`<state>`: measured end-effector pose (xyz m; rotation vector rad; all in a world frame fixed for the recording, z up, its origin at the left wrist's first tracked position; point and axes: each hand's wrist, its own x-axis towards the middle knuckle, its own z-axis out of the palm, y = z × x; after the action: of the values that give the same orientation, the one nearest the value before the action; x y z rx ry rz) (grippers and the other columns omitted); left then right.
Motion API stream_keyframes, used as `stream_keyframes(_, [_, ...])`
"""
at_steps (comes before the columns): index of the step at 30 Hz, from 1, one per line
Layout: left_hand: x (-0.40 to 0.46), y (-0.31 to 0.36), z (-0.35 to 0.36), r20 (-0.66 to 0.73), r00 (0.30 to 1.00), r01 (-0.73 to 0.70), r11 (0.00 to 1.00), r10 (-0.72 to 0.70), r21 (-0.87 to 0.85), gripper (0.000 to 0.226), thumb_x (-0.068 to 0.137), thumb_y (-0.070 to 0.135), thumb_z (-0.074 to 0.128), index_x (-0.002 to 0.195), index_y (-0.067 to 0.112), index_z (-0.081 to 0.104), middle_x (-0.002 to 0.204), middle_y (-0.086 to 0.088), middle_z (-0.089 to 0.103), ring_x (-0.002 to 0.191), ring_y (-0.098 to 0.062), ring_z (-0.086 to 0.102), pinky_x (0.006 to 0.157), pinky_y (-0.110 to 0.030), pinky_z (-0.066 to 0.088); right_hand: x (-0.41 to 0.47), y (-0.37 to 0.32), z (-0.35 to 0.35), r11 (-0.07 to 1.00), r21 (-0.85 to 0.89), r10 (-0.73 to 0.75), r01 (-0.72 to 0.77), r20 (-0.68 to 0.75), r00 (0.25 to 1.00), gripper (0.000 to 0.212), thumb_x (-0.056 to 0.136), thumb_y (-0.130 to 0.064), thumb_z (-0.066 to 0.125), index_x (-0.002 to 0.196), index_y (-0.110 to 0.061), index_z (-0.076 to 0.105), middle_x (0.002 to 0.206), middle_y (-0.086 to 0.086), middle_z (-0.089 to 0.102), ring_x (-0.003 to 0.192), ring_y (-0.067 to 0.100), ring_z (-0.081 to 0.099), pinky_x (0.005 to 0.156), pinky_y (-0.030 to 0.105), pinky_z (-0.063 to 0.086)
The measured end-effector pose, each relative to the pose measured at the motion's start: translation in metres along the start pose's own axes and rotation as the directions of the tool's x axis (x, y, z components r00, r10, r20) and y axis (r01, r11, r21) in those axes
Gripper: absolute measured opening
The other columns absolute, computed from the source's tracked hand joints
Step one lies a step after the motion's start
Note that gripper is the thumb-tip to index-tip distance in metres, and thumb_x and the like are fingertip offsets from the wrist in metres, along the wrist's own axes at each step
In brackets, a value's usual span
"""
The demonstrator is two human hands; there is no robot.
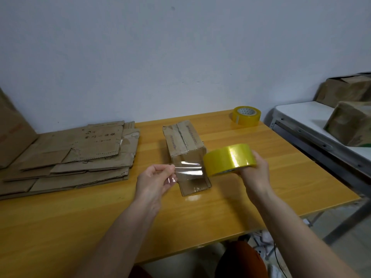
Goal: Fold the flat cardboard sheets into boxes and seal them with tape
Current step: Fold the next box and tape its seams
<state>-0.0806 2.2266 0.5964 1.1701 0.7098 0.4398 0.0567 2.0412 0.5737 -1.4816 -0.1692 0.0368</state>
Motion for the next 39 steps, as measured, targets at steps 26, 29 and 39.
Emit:
stream_keyframes(26, [0.041,0.023,0.013,-0.086,0.992,0.079,0.983,-0.094,-0.164,0.015,0.084,0.005,0.068,0.097,0.002,0.061,0.078,-0.007,0.063,0.069,-0.015,0.061,0.076,-0.032,0.057,0.088,-0.010,0.001,0.891,-0.452,-0.132,0.029,-0.197,0.972,0.040,0.083,0.005,0.046,0.102,-0.025,0.065,0.089,-0.005,0.060,0.090,0.022,0.057,0.076,0.038,0.049])
stream_keyframes(29, [0.047,0.022,0.014,-0.093,0.992,0.069,0.985,-0.085,-0.160,0.013,0.085,0.006,0.068,0.096,0.003,0.062,0.078,-0.007,0.065,0.069,-0.015,0.062,0.074,-0.031,0.057,0.095,-0.007,0.001,0.894,-0.446,-0.124,0.029,-0.185,0.975,0.040,0.083,0.005,0.046,0.105,-0.022,0.065,0.091,-0.002,0.062,0.090,0.022,0.058,0.075,0.038,0.049])
stream_keyframes(39, [0.056,0.002,0.021,-0.003,0.978,0.202,0.944,-0.210,-0.260,0.007,0.088,0.003,0.063,0.092,0.005,0.058,0.078,-0.008,0.062,0.070,-0.015,0.059,0.075,-0.034,0.054,0.091,0.021,0.002,0.826,-0.564,-0.067,0.000,-0.098,0.993,0.043,0.087,0.005,0.044,0.119,-0.015,0.062,0.098,0.005,0.062,0.092,0.029,0.057,0.071,0.037,0.045])
